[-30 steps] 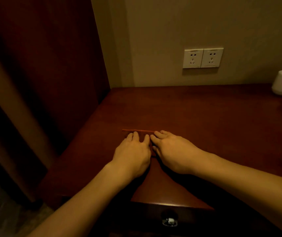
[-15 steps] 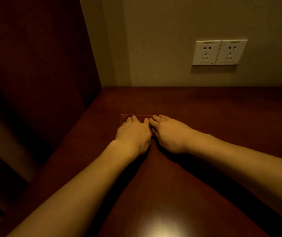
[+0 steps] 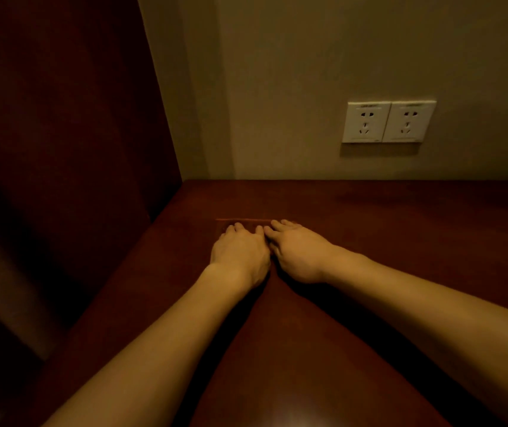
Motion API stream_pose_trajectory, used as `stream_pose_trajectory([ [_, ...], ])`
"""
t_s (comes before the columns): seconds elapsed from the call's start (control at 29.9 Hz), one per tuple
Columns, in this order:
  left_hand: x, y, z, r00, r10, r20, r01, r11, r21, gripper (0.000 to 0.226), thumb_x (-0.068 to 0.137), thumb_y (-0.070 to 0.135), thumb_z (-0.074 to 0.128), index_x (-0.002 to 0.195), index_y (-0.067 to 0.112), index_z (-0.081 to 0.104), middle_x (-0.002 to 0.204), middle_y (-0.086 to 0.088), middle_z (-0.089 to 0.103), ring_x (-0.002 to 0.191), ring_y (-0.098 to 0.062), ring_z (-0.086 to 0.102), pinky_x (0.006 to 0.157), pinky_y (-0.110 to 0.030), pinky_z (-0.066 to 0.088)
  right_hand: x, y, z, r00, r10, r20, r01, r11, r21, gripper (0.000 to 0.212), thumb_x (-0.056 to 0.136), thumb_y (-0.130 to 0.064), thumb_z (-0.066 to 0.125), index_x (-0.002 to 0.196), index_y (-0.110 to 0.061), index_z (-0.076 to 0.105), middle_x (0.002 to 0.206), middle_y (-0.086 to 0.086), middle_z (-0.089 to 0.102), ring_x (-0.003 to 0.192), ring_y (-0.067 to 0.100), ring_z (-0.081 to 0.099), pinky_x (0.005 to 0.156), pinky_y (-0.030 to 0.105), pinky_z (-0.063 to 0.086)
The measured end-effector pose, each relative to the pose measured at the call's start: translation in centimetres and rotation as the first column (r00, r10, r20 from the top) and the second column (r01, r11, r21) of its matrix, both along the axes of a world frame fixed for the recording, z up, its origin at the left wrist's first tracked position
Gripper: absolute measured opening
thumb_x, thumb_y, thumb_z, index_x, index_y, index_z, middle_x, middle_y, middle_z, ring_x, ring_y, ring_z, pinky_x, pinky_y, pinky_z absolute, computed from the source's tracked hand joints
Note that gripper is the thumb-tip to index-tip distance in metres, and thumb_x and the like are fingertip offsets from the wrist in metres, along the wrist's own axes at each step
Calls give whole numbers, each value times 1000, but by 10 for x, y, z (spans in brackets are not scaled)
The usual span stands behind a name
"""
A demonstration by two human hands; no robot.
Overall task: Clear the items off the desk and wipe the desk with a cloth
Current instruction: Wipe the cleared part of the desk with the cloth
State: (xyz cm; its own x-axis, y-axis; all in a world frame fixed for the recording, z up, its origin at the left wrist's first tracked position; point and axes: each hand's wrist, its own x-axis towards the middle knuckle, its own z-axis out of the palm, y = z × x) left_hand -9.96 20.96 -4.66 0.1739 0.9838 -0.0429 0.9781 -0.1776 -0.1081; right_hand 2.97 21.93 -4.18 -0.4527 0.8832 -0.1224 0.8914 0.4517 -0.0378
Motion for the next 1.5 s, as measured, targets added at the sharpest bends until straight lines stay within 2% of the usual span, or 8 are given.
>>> stream_pose_trajectory([
  [0.07,1,-21,0,1000,1,0,-1,999,35,50,97,30,26,143,10,34,138,-22,43,120,-41,43,94,-46,41,1,-20,0,1000,3,-2,-3,1000,-5,56,103,-26,26,153,-7,12,160,18,12,147,33,14,120,42,14],
  [0.17,2,-60,5,999,-39,-24,39,999,7,53,99,27,23,150,12,18,144,-28,33,129,-41,35,104,-44,34,6,-56,3,1000,15,-6,-15,1000,7,55,103,-27,25,153,-8,11,160,17,11,147,33,14,120,41,14],
  [0.4,2,-98,10,997,-64,-36,64,998,-5,54,101,30,27,151,16,13,150,-28,22,139,-38,24,109,-43,30,16,-87,0,999,22,-49,-22,1000,0,54,103,-33,20,154,-15,12,161,10,9,149,26,10,121,39,12],
  [0.53,1,-68,12,998,-65,-5,65,996,-60,54,101,28,27,152,16,9,153,-27,16,142,-38,16,113,-44,22,13,-58,3,999,22,-35,-22,1000,-9,54,104,-33,21,154,-15,13,161,10,10,148,25,10,120,39,15],
  [0.8,0,22,12,999,-44,-3,44,995,-88,55,101,35,24,152,17,10,153,-27,16,142,-39,17,116,-46,21,10,28,6,999,20,-47,-21,1000,-21,53,105,-31,23,154,-13,15,161,12,11,148,27,11,121,37,13],
  [1.2,-1,181,7,997,-71,-35,72,997,31,48,99,31,25,144,16,34,136,-22,47,121,-39,48,96,-44,39,5,172,2,999,-17,-51,19,999,36,49,105,-25,22,151,-9,22,159,15,19,144,30,22,116,33,19],
  [1.37,-3,215,2,997,-81,-19,82,995,53,48,99,35,26,146,25,32,140,-15,47,123,-37,48,98,-44,39,11,198,4,997,-31,-77,36,998,57,44,104,-26,28,145,-11,38,150,15,39,136,31,38,111,37,30],
  [1.5,-1,207,0,997,-75,0,75,996,55,48,100,35,26,146,24,32,139,-17,45,122,-38,47,97,-44,39,12,192,5,999,-35,-41,37,998,52,44,104,-26,28,143,-11,40,149,16,40,134,33,40,110,38,31],
])
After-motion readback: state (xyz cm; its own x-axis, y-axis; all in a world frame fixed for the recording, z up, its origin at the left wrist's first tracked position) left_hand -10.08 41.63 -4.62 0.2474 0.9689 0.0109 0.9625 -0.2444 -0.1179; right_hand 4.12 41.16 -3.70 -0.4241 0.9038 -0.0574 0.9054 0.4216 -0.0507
